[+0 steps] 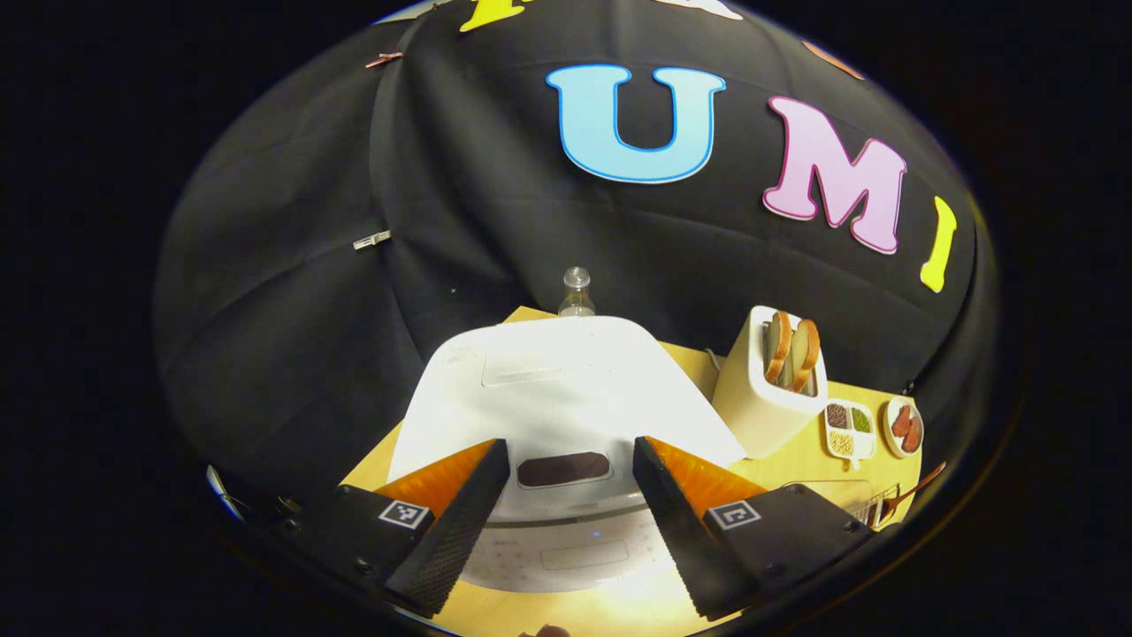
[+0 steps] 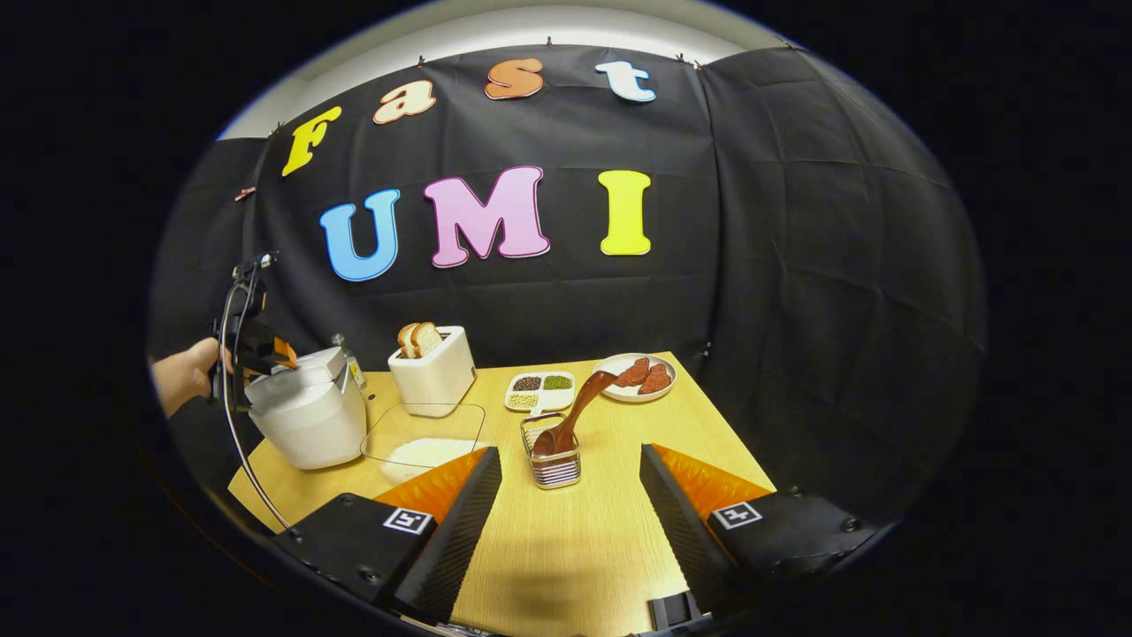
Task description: Close the left gripper, press the button to open the rice cooker; take a wooden spoon from the chopstick holder with the right hand, scoop a spoonful of rice and pour it into the rice cooker, then put the wooden spoon back into the chopstick holder.
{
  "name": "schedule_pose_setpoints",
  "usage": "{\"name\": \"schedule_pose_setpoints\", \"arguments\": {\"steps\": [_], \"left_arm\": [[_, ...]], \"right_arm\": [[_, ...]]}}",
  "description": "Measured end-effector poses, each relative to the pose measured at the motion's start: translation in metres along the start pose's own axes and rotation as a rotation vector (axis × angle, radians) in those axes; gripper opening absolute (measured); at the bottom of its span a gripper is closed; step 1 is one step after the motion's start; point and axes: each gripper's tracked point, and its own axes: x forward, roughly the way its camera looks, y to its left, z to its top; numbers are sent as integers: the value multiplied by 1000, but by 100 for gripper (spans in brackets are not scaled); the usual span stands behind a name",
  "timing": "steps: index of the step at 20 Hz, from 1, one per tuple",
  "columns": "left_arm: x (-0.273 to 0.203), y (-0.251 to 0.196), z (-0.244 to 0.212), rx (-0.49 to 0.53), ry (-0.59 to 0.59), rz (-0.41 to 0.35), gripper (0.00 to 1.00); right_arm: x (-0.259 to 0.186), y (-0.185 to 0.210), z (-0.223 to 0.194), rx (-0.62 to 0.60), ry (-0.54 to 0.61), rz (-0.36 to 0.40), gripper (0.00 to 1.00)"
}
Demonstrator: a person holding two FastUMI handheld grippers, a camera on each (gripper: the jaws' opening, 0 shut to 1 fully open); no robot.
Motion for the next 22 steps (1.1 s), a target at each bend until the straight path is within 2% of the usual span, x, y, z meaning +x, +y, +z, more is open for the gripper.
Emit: {"name": "schedule_pose_setpoints", "arguments": {"steps": [2,6,13,18,20,22], "left_arm": [[9,-1,-17,11,13,1,99],[13,-7,-22,54,-39,-7,98],[19,-11,-17,116,-29,-60,100],[17,-14,-9,102,-46,-77,100],[-2,-18,9,52,-135,-113,98],[-41,-23,29,23,-249,-154,96]], "right_arm": [[1,1,-1,-5,7,-3,99],[1,6,3,-9,7,-1,99],[-2,8,0,6,8,-11,99],[-9,15,0,1,-17,1,99],[-11,19,6,-5,-30,11,99],[-9,22,16,-19,-47,21,99]]}}
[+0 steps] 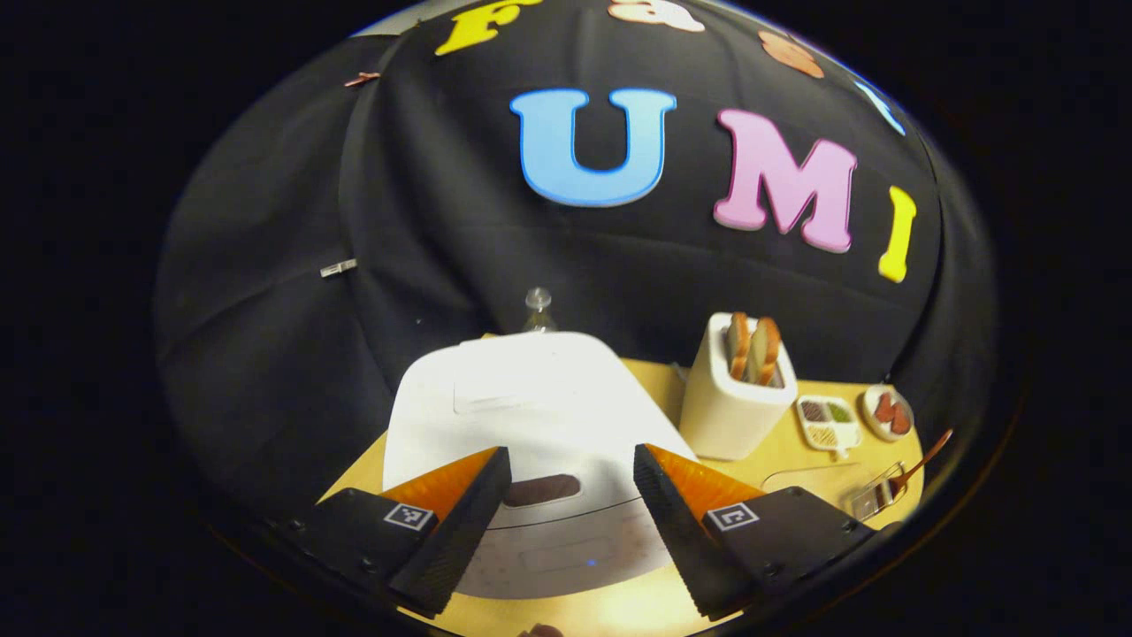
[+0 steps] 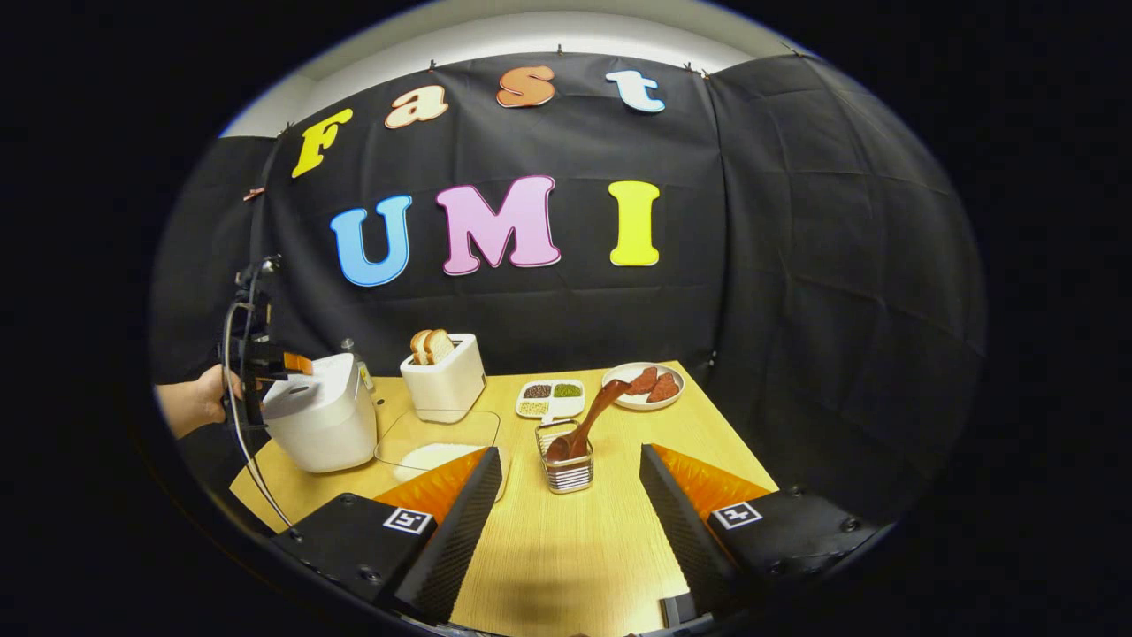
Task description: Close the left gripper, press the button to open the rice cooker; take a wooden spoon from the chopstick holder with the right hand, scoop a spoonful of rice and pour it into the rice cooker, then put the wooden spoon back into the chopstick holder.
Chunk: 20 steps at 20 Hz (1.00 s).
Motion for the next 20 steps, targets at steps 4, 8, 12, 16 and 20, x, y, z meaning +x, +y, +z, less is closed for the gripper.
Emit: {"name": "schedule_pose_setpoints", "arguments": {"steps": [4,8,12,16,20], "left_arm": [[-70,-4,39,40,-143,-10,96],[-144,-13,55,20,-225,-38,96],[-210,-20,47,-8,-254,-61,95],[-251,-12,35,-49,-270,-71,95],[-259,-3,23,17,-244,-99,95]], "right_arm": [[11,12,35,-31,-55,43,99],[17,23,76,-18,-130,76,98],[14,28,98,21,-162,82,98],[7,27,97,19,-162,65,98],[11,37,76,-65,-158,57,98]]}}
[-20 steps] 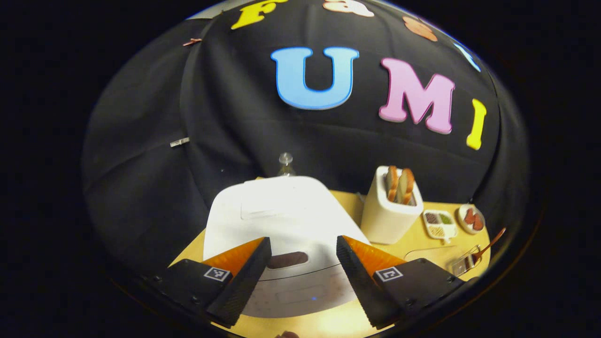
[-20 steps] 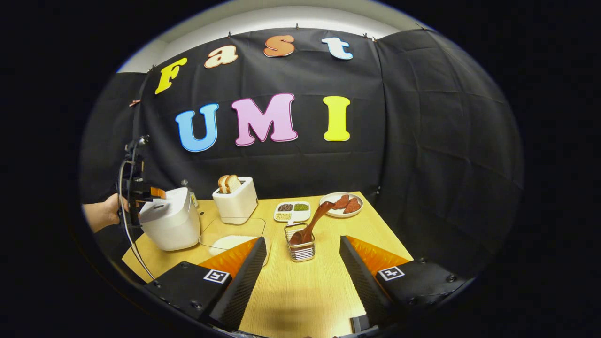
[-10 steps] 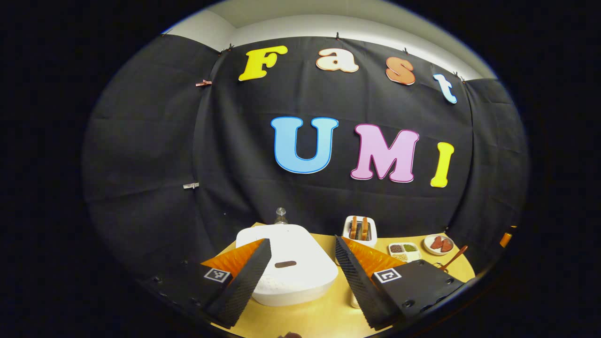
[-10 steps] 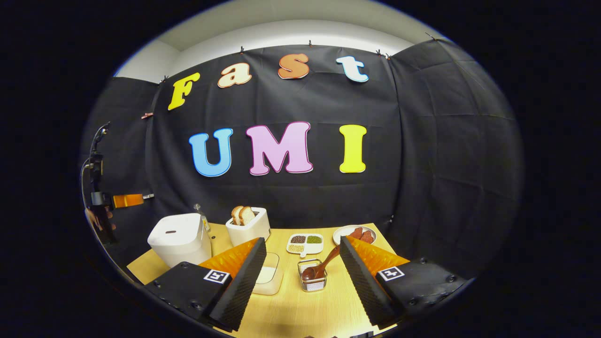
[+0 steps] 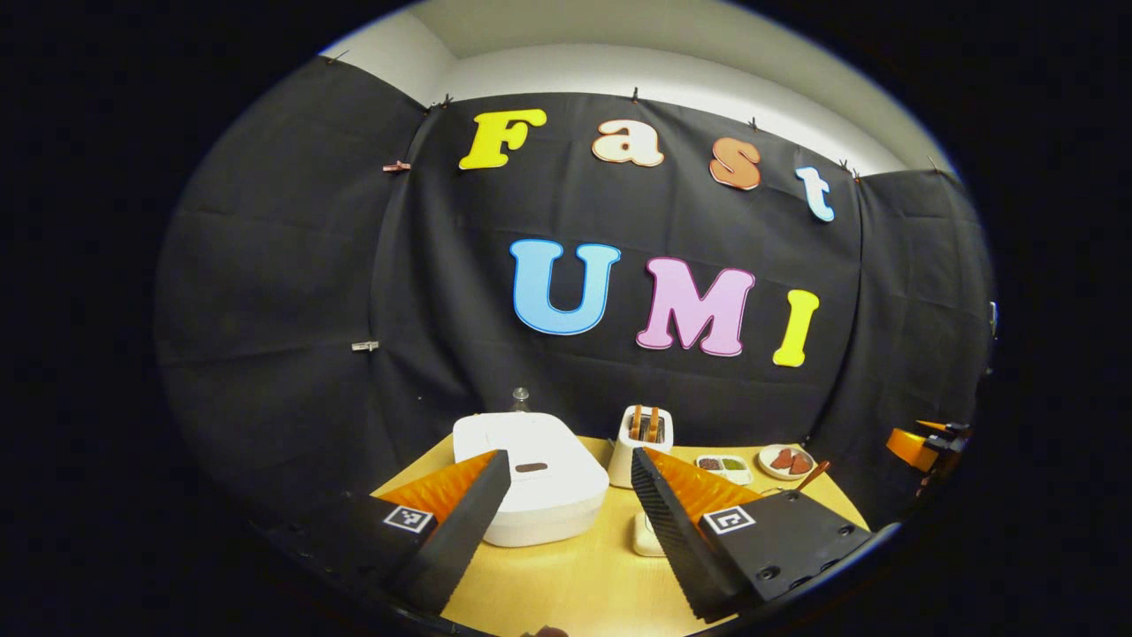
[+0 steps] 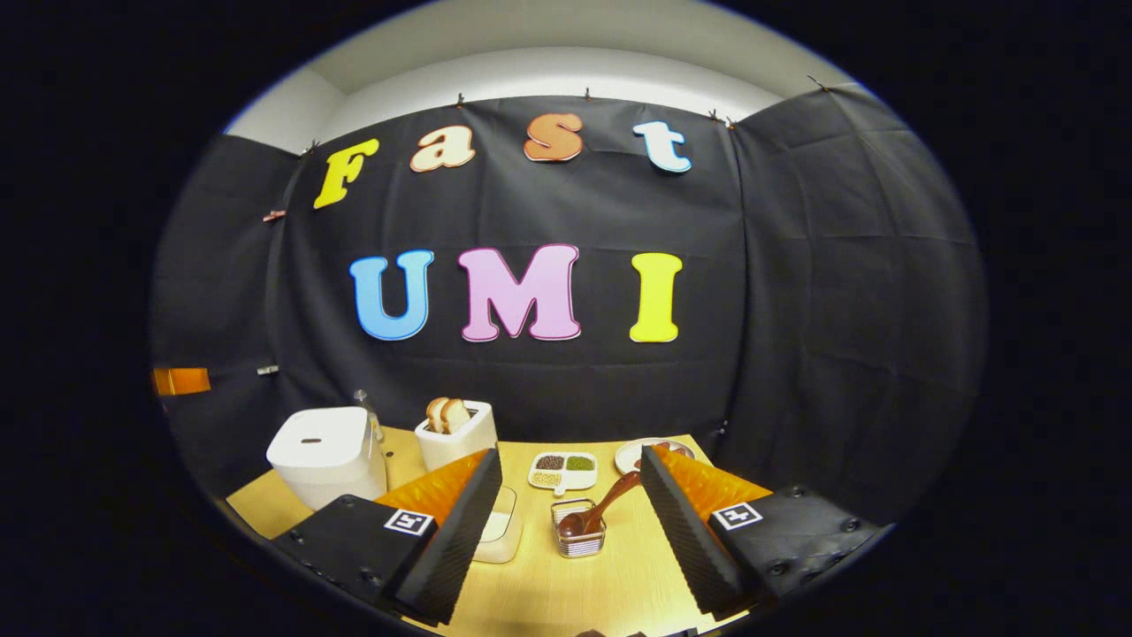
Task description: Close the left gripper, press the button to open the rice cooker; take a wooden spoon from the chopstick holder with the right hand, scoop a spoonful of rice and pour it into the rice cooker, then put the wooden spoon back into the chopstick holder.
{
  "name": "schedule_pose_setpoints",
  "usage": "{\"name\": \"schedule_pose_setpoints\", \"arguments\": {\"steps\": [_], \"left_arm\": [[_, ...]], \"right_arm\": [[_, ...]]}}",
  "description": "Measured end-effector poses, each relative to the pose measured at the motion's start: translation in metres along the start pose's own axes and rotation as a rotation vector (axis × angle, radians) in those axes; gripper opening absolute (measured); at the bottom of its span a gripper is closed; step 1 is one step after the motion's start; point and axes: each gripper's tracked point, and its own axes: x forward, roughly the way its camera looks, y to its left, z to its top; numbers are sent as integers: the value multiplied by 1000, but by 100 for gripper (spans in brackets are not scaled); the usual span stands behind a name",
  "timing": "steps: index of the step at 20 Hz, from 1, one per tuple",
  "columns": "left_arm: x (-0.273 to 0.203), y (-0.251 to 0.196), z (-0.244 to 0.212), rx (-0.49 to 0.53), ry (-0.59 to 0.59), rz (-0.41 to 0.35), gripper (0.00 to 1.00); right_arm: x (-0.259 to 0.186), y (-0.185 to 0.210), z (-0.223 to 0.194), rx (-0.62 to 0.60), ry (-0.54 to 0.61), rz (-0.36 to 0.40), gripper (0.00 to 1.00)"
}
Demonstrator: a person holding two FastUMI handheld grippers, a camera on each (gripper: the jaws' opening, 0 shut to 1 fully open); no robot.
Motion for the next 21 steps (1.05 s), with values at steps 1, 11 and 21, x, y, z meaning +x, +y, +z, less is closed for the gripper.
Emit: {"name": "schedule_pose_setpoints", "arguments": {"steps": [1,11,21], "left_arm": [[-2,0,-2,11,14,-9,95],[-12,-3,-8,-34,17,-69,95],[-21,-6,-4,47,-30,-73,95]], "right_arm": [[-1,11,-3,-7,5,27,98],[-19,68,-2,-73,1,111,100],[-34,72,-10,-49,7,71,100]]}}
